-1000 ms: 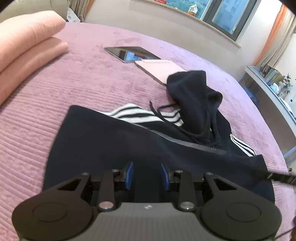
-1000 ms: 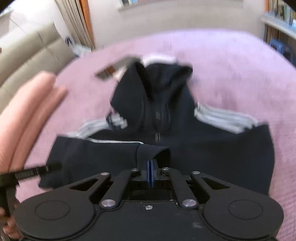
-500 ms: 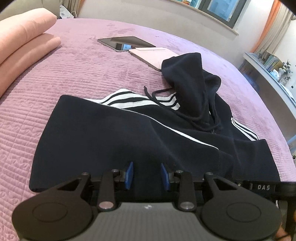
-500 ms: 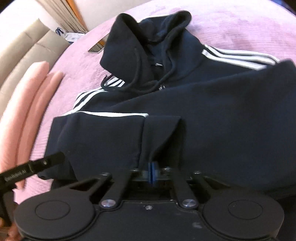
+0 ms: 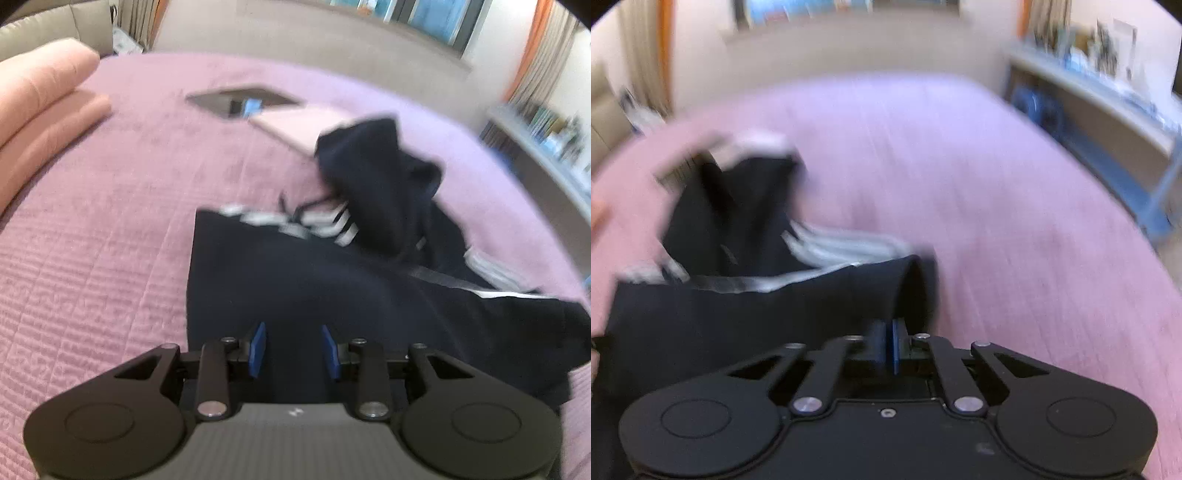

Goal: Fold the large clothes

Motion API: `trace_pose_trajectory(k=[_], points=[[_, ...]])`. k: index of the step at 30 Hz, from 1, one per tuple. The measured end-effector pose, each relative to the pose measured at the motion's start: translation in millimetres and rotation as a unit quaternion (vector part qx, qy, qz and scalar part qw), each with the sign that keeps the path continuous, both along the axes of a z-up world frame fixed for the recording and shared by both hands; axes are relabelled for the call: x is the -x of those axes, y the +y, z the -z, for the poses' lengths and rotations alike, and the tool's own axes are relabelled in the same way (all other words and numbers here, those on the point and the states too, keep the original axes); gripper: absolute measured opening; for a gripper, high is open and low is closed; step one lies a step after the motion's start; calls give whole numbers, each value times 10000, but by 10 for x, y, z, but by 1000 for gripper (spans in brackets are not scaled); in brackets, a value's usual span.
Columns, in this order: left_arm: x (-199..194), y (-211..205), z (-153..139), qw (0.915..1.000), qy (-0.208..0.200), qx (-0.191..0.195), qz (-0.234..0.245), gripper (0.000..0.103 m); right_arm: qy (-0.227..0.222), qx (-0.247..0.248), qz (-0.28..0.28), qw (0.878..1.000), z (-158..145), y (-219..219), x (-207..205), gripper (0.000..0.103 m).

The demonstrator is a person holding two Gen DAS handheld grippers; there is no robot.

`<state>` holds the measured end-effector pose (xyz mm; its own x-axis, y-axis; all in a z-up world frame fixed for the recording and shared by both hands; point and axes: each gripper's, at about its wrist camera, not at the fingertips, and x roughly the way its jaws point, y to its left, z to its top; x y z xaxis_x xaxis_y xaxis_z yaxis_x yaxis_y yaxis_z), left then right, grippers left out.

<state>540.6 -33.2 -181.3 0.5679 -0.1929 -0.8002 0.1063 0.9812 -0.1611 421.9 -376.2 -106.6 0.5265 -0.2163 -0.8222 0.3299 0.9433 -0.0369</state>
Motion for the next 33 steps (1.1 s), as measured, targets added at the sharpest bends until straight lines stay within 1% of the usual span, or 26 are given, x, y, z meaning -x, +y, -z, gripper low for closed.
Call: trace_pose_trajectory(k=[1, 2, 3, 4, 5, 7, 9, 10, 11, 12, 13, 15, 16, 17, 18, 19, 20, 21, 23, 24, 26, 27, 30, 32, 33], points=[[-33, -37, 70, 9998, 130, -127, 13, 33, 342, 234, 65, 9991, 154, 1, -24, 20], [-37, -51, 97, 9997, 153, -185, 33, 33, 570, 436, 89, 9974, 255, 11, -51, 20], [-23, -50, 99, 9997, 124, -199, 54, 33, 645, 553, 115, 9963, 309, -10, -37, 20], [-18, -51, 78, 9998, 82, -185, 89, 33, 543, 537, 145, 9970, 287, -13, -10, 25], [-11, -53, 37, 9998, -4, -133, 150, 34, 330, 451, 157, 9983, 219, -16, 17, 28], [-21, -75, -53, 9995, -174, -12, 260, 35, -49, 295, 24, 9995, 90, 24, 24, 28], [-90, -151, -86, 9992, -208, 13, 346, 35, -389, 275, -292, 9984, 17, 164, -59, 28], [-128, -212, -82, 9990, -183, 3, 409, 33, -465, 345, -435, 9974, 0, 236, -135, 24], [-157, -266, -59, 9987, -135, -44, 480, 33, -493, 443, -551, 9963, 12, 326, -215, 5], [-180, -329, -13, 9982, -72, -168, 578, 33, -472, 550, -648, 9953, 68, 398, -291, 0], [-189, -392, 71, 9973, -30, -343, 644, 30, -368, 614, -703, 9950, 162, 445, -360, 0], [-205, -421, 273, 9966, 159, -547, 599, 31, -42, 536, -641, 9965, 398, 432, -444, 0], [-202, -369, 354, 9976, 180, -466, 470, 34, 187, 532, -530, 9970, 575, 381, -481, 0], [-189, -281, 372, 9990, 144, -217, 353, 34, 477, 573, -398, 9964, 720, 342, -473, 0], [-199, -176, 371, 9995, 221, 47, 224, 34, 691, 445, -284, 9962, 866, 266, -463, 0], [-204, -109, 358, 9994, 258, 158, 138, 34, 567, 280, -242, 9977, 872, 207, -414, 0], [-196, -56, 329, 9995, 259, 188, 55, 32, 522, 170, -265, 9981, 830, 167, -401, 0], [-192, -15, 272, 9996, 235, 135, 19, 30, 522, 72, -286, 9982, 783, 137, -407, 0], [-219, 11, 138, 9998, 136, 78, 74, 31, 307, -125, -290, 9990, 626, 71, -404, 0], [-273, -1, 15, 9999, 17, 95, 143, 31, 111, -139, -340, 9993, 509, 47, -445, 0], [-410, -59, -207, 9992, -289, 114, 267, 32, -277, -12, -509, 9983, 305, 43, -560, 5], [-523, -135, -352, 9981, -499, 127, 346, 34, -455, 30, -621, 9970, 235, 49, -668, 6], [-922, -384, -641, 9943, -890, 297, 515, 43, -904, -32, -997, 9909, 120, 88, -1086, 8], [-1223, -592, -745, 9934, -990, 284, 505, 56, -1253, -250, -1288, 9834, 111, 104, -1359, 16], [-1378, -693, -767, 9935, -1019, 251, 448, 59, -1325, -422, -1368, 9808, 140, 113, -1540, 18]])
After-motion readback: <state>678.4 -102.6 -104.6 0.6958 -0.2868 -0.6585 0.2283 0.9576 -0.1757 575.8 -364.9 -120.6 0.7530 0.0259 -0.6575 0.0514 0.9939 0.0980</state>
